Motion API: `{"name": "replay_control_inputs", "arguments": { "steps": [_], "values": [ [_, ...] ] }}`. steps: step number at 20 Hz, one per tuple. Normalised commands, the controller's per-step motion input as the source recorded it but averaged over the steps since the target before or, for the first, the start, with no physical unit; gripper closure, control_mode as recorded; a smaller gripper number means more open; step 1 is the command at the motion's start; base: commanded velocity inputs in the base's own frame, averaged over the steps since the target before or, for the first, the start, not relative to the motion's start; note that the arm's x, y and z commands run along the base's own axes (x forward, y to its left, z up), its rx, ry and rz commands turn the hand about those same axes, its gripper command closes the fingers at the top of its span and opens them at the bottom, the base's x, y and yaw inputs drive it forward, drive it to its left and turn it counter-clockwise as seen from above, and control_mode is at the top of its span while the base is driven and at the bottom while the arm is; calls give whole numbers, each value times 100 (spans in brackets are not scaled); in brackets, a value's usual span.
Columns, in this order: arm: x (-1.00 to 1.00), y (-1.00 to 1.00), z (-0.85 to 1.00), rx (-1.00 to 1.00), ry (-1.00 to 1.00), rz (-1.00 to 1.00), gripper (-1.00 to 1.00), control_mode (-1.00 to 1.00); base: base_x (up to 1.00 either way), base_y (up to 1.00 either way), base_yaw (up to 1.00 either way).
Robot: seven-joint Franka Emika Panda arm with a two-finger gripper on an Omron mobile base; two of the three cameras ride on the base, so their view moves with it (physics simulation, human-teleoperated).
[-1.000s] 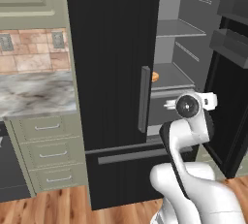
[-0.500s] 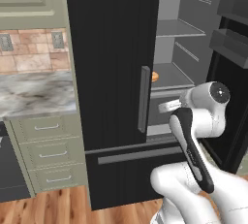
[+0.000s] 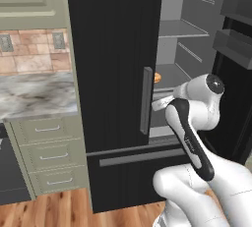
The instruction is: Take the donuts from the fridge and place them on the empty tray on the dining counter.
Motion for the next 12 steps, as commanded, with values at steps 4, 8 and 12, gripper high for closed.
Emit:
{"name": "replay_control_inputs", "arguments": {
  "steps": [4, 8, 12],
  "values": [
    [0, -31, 0, 0, 4, -49, -100, -100, 0, 0, 0],
    [19, -17, 0, 3, 6, -20, -100, -100, 0, 0, 0],
    [28, 0, 0, 4, 13, 1, -100, -100, 0, 0, 0]
  ]
}}
